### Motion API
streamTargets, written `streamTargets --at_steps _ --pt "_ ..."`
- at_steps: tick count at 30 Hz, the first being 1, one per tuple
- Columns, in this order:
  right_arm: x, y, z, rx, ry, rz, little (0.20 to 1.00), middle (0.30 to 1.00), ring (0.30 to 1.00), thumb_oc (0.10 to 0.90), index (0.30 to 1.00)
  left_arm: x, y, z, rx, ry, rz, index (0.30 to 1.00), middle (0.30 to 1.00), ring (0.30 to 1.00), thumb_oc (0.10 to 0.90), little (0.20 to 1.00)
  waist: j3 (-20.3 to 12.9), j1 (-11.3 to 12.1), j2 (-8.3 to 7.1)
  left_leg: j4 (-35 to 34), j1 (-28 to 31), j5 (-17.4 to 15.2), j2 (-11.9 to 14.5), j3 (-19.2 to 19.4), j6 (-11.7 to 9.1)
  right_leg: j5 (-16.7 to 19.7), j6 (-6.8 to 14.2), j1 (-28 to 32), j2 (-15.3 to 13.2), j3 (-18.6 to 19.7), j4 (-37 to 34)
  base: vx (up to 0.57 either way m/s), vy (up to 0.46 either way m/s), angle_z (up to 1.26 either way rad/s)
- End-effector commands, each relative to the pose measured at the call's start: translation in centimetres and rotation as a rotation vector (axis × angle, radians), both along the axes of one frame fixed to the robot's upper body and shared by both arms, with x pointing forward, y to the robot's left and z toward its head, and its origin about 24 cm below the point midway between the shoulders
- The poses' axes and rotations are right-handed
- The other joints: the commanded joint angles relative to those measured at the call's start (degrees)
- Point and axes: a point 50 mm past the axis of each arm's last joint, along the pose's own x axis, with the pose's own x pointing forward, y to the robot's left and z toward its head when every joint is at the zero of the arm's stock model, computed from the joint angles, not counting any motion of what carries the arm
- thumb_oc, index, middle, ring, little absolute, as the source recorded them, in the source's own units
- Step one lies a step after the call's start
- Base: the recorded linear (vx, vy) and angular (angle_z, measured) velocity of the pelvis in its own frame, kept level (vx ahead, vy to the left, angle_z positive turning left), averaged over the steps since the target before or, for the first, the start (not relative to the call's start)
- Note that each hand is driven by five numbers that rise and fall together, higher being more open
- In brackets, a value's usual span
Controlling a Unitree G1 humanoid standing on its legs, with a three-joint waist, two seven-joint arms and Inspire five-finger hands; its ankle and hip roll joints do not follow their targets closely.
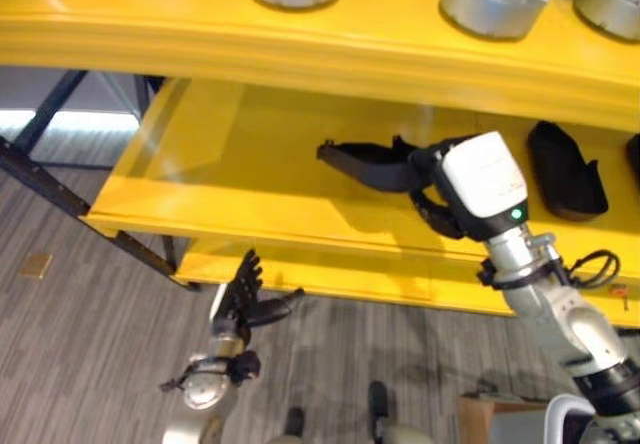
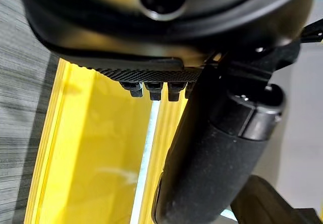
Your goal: Move parts from the plastic box to the shelf.
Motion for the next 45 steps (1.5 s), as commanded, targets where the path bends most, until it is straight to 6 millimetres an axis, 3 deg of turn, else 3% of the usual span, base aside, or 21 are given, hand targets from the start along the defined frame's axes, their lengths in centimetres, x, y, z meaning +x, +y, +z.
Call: streamTargets --at_steps 1,12,23,27,32,40,45 --pt "-0.8 0.8 6.2 0.132 -0.315 0.091 0.3 0.3 0.3 0.4 0.3 1.3 -0.5 3.4 -0.014 -0.19 -0.033 1.0 1.0 1.0 0.9 1.0 -4.64 0.67 1.17 1.81 0.62 1.23 4.35 0.44 1.48 -5.66 3.11 -7.13 -3.94 -1.28 13.03 0.06 0.004 -0.06" --pt "1.1 1.6 6.2 0.137 -0.285 0.071 0.3 0.3 0.3 0.4 0.3 1.1 -0.3 3.4 -0.01 -0.188 -0.028 1.0 1.0 1.0 0.9 1.0 -4.39 1.8 1.66 1.18 1.21 0.65 3.96 0.53 1.65 -5.74 3.38 -7.8 -4.58 -0.78 13.69 0.02 0.014 0.0" --pt "7.8 -0.3 7.4 0.081 -0.184 -0.165 0.3 0.3 0.3 0.4 0.3 1.0 -0.4 4.0 -0.024 -0.204 -0.085 1.0 1.0 1.0 0.9 1.0 -1.59 3.89 3.33 1.74 -1.44 0.62 3.24 -0.04 1.63 -5.6 3.38 -11.15 -5.13 -0.12 14.89 -0.05 0.014 0.0" --pt "10.9 -2.3 8.5 0.017 -0.121 -0.338 0.3 0.3 0.3 0.4 0.3 1.2 -0.8 4.4 -0.029 -0.22 -0.132 1.0 1.0 1.0 0.9 1.0 0.41 4.98 4.17 3.25 -3.63 0.64 2.29 -0.51 1.59 -5.16 3.31 -13.12 -5.42 0.2 16.16 -0.09 0.024 0.05" --pt "12.9 -3.8 8.7 0.027 -0.042 -0.465 0.3 0.3 0.3 0.4 0.3 1.7 -1.1 4.8 -0.028 -0.238 -0.151 1.0 1.0 1.0 0.9 1.0 2.41 5.75 4.99 4.48 -5.84 0.74 1.42 -0.66 1.53 -4.71 3.33 -15.36 -5.44 0.7 17.26 -0.09 0.028 -0.01" --pt "13.7 -5.1 7.8 0.112 0.032 -0.557 0.3 0.3 0.3 0.4 0.3 2.0 -1.6 5.2 -0.036 -0.255 -0.167 1.0 1.0 1.0 0.9 1.0 3.13 5.79 5.32 4.38 -6.23 0.85 1.24 -1.05 1.57 -4.66 3.33 -15.97 -5.64 0.75 17.95 -0.01 0.002 0.01" --pt "13.6 -6.4 6.9 0.287 0.036 -0.611 0.3 0.3 0.3 0.4 0.3 2.4 -1.9 5.3 -0.04 -0.263 -0.159 1.0 1.0 1.0 0.9 1.0 3.54 5.91 5.72 4.15 -6.37 0.91 1.15 -1.11 1.63 -4.55 3.47 -16.24 -5.77 0.61 18.0 0.0 0.0 0.0"
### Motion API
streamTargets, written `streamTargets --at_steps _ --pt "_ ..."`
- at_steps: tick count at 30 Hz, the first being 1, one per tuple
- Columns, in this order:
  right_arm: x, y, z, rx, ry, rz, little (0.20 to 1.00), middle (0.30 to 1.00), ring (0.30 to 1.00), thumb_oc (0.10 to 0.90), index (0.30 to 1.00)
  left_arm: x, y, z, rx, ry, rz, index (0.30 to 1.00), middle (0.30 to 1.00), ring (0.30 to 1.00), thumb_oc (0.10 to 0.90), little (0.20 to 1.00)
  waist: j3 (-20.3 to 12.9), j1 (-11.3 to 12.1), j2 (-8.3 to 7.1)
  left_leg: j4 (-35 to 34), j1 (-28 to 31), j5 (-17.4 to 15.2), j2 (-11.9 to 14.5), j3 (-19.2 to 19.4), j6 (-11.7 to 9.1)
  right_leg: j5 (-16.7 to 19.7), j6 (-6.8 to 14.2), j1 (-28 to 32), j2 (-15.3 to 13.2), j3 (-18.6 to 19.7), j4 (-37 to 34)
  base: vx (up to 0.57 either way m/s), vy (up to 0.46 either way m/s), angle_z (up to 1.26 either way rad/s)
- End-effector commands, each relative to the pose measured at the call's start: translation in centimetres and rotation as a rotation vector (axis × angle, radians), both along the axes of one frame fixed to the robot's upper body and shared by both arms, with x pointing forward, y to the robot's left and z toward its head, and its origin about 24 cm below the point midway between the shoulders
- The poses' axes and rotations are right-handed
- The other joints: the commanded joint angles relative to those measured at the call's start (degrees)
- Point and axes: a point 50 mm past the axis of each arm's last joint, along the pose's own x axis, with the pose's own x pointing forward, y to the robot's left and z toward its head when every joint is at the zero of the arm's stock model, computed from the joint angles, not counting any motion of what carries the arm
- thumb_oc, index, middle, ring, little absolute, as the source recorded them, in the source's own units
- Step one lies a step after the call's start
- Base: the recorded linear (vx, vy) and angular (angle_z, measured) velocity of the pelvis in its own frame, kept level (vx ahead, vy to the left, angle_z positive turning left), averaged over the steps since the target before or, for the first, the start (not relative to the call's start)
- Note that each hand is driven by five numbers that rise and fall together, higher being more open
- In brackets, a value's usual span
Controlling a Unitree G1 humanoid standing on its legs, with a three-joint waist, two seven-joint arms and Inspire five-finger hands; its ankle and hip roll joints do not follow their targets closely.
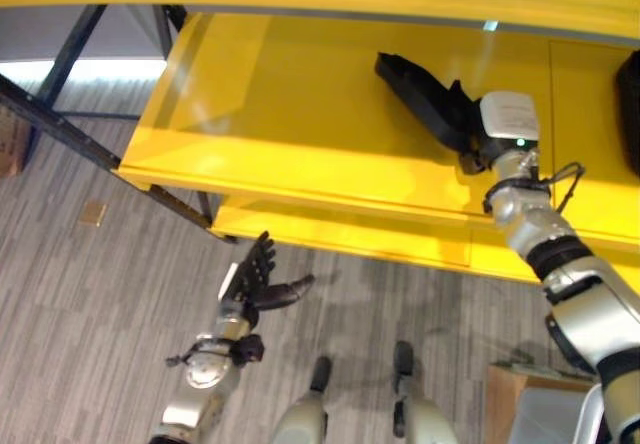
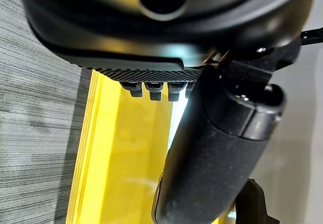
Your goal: Move parts from the plastic box to the shelf.
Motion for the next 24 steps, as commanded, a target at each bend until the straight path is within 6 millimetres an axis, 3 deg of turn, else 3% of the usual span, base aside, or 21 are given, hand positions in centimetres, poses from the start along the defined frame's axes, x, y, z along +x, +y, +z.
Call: streamTargets --at_steps 1,8,24 --pt "0.0 -1.4 5.7 0.089 -0.231 -0.087 0.3 0.3 0.3 0.4 0.3 0.8 -1.4 4.0 -0.038 -0.216 -0.06 1.0 1.0 1.0 0.9 1.0 -2.39 0.77 0.63 0.74 1.87 -0.21 2.51 -0.41 2.46 -5.18 3.52 -8.76 -4.77 0.78 15.38 0.0 0.0 0.0" --pt "-0.3 -1.5 4.1 0.211 -0.275 -0.131 0.3 0.3 0.3 0.4 0.3 1.0 -1.6 4.1 -0.039 -0.218 -0.045 1.0 1.0 1.0 0.9 1.0 -1.97 0.31 0.81 0.52 2.14 -0.41 2.57 -0.22 2.53 -5.02 3.53 -8.95 -4.73 1.0 15.36 0.0 0.002 0.0" --pt "-1.1 -1.7 3.0 0.315 -0.385 -0.191 0.3 0.3 0.3 0.4 0.3 0.9 -1.6 4.0 -0.04 -0.215 -0.022 1.0 1.0 1.0 0.9 1.0 -1.77 -0.36 1.47 0.0 2.61 -0.59 2.64 0.03 2.54 -4.76 3.6 -9.42 -4.55 1.56 15.45 0.0 0.0 0.0"
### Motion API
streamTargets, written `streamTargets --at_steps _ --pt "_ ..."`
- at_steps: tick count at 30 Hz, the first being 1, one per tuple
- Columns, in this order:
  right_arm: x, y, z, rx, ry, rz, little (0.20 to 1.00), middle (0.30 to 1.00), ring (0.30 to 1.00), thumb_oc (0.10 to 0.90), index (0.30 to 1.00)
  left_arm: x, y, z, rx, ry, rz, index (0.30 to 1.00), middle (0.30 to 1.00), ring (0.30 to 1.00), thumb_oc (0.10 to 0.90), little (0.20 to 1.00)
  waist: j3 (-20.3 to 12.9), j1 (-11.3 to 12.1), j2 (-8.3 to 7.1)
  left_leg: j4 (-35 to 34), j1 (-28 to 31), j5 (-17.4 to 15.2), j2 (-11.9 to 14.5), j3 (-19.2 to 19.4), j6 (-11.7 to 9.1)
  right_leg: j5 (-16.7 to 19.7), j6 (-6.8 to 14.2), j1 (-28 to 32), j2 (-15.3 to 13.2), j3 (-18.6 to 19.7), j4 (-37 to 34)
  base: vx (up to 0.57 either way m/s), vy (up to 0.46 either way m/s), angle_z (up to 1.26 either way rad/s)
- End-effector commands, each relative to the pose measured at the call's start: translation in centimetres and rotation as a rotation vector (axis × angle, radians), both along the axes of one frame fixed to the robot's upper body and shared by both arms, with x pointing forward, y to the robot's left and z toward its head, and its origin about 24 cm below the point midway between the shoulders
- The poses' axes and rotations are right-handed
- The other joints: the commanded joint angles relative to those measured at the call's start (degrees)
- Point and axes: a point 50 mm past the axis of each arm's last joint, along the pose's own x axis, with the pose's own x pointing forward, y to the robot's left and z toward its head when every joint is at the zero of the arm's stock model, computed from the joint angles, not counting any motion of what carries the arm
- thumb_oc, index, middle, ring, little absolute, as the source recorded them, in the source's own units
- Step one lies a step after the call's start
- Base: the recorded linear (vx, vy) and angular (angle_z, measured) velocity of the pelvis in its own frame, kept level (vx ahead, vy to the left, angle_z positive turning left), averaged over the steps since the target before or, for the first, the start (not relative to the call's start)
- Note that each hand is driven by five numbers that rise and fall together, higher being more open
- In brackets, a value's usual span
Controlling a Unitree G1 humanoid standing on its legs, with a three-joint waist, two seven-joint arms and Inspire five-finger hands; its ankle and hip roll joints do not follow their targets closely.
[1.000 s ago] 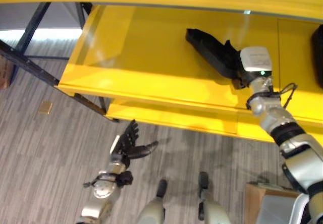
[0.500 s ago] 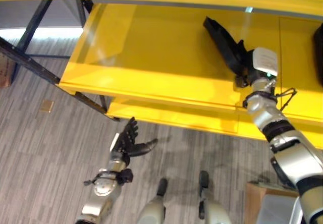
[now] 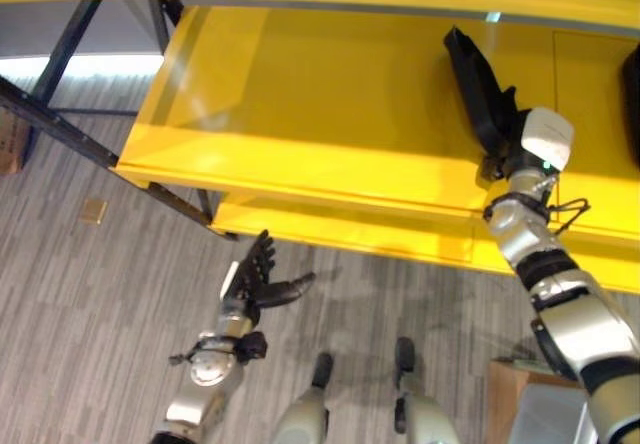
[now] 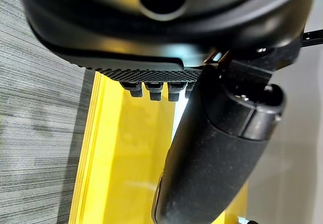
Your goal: Move parts from the plastic box to the shelf.
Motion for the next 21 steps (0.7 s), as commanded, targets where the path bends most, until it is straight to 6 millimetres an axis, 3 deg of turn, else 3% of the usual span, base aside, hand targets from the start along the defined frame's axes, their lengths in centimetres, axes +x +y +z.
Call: streamTargets --at_steps 1,14,15,16,21 --pt "0.2 0.2 5.4 -0.016 -0.243 -0.014 0.3 0.3 0.3 0.4 0.3 0.5 -1.2 3.8 -0.04 -0.213 -0.047 1.0 1.0 1.0 0.9 1.0 -2.3 0.0 1.08 -0.23 3.3 -0.6 2.72 0.43 2.59 -4.69 3.68 -8.78 -4.54 1.47 15.01 0.0 0.0 0.0" --pt "0.4 0.8 6.4 0.004 -0.267 0.013 0.3 0.3 0.3 0.4 0.3 0.5 -1.1 3.8 -0.038 -0.215 -0.049 1.0 1.0 1.0 0.9 1.0 -2.41 0.12 1.43 -1.02 3.51 -0.28 2.97 0.57 2.42 -4.35 3.82 -9.09 -4.49 1.51 14.69 0.0 0.001 0.0" --pt "0.5 1.0 6.5 0.004 -0.274 0.023 0.594 0.594 0.594 0.61 0.594 0.5 -1.2 3.8 -0.039 -0.213 -0.049 1.0 1.0 1.0 0.9 1.0 -2.42 0.13 1.41 -1.06 3.49 -0.25 2.94 0.6 2.38 -4.31 3.83 -9.09 -4.49 1.51 14.65 0.0 0.0 0.0" --pt "0.5 1.2 6.7 -0.001 -0.278 0.037 1.0 1.0 1.0 0.9 1.0 0.5 -1.2 3.8 -0.04 -0.212 -0.049 1.0 1.0 1.0 0.9 1.0 -2.42 0.11 1.4 -1.04 3.48 -0.25 2.95 0.61 2.37 -4.3 3.82 -9.17 -4.51 1.51 14.72 0.0 0.0 0.0" --pt "0.3 3.3 8.4 -0.015 -0.349 0.159 1.0 1.0 1.0 0.9 1.0 0.5 -1.1 3.7 -0.035 -0.211 -0.043 1.0 1.0 1.0 0.9 1.0 -2.41 -0.07 1.23 -1.08 3.44 -0.25 2.97 0.82 2.41 -4.34 3.79 -9.42 -4.47 1.72 14.88 0.0 0.003 -0.02"
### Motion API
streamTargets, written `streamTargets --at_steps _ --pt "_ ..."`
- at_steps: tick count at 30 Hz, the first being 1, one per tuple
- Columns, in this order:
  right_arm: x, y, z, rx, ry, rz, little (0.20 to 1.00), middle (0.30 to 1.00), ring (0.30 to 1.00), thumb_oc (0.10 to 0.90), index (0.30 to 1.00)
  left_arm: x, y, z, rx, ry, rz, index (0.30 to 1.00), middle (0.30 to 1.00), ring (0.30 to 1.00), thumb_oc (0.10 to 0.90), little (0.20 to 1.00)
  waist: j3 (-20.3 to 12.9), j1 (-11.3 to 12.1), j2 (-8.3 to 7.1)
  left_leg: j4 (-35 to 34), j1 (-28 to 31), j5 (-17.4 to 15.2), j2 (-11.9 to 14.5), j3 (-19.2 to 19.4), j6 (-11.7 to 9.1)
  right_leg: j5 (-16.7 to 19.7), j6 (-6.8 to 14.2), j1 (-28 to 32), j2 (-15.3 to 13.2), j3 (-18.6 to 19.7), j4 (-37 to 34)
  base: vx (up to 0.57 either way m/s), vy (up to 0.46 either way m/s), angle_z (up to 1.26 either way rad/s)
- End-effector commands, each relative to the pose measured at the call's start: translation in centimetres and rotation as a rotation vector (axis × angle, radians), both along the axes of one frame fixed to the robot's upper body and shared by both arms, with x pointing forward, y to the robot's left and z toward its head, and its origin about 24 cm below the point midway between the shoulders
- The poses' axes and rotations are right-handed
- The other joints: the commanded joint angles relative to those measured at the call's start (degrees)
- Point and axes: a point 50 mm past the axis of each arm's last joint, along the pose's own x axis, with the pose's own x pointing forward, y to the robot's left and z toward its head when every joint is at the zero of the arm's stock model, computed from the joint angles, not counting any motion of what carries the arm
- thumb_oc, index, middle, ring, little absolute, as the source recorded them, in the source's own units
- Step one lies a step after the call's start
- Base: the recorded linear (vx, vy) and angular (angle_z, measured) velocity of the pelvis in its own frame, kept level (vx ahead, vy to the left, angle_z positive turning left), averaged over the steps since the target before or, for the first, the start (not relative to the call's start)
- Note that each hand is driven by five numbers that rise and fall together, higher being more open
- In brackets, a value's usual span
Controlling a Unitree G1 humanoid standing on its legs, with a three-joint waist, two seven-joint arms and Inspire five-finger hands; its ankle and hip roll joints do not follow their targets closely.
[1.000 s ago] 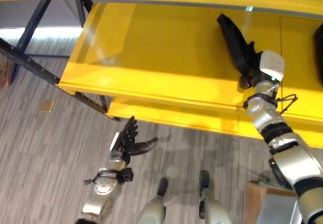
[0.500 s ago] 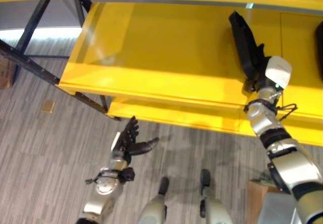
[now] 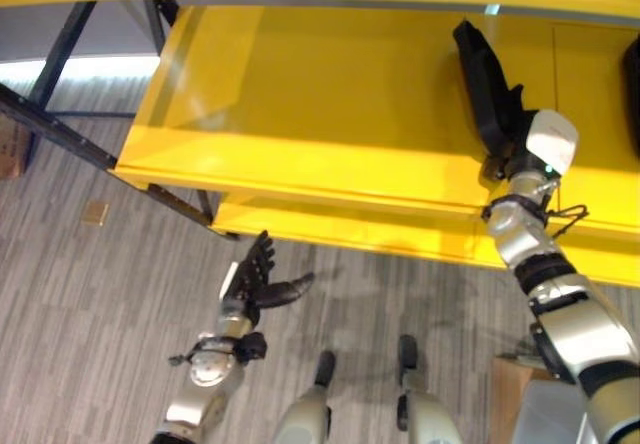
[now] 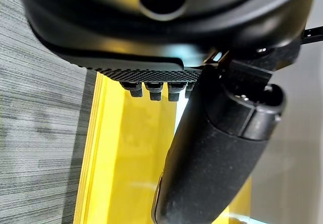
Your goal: Move parts from the plastic box to the shelf.
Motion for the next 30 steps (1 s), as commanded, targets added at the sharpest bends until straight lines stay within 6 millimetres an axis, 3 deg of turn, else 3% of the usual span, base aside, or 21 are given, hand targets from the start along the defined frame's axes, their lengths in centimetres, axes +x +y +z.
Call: streamTargets --at_steps 1,14,30 --pt "0.1 2.5 7.5 -0.055 -0.294 0.132 1.0 1.0 1.0 0.9 1.0 0.5 -1.0 3.6 -0.037 -0.208 -0.039 1.0 1.0 1.0 0.9 1.0 -2.92 0.21 0.54 -0.75 3.35 -0.37 2.95 0.01 2.37 -4.34 3.78 -9.0 -4.49 1.41 14.63 0.0 0.004 -0.08" --pt "-3.6 6.8 10.5 -0.033 -0.583 0.357 1.0 1.0 1.0 0.9 1.0 0.5 -1.0 3.5 -0.051 -0.199 -0.011 1.0 1.0 1.0 0.9 1.0 -2.62 -0.69 -0.21 -0.61 3.7 -0.82 3.15 0.38 2.61 -4.69 3.74 -9.6 -4.17 1.74 15.42 0.0 0.0 -0.01" --pt "-6.3 7.9 8.9 0.049 -0.655 0.47 1.0 1.0 1.0 0.9 1.0 0.0 -0.7 3.1 -0.035 -0.183 0.026 1.0 1.0 1.0 0.9 1.0 -2.73 -1.66 -0.98 -1.08 4.46 -1.14 3.47 1.07 2.7 -4.68 3.83 -10.15 -3.95 2.22 15.74 0.0 0.0 0.0"
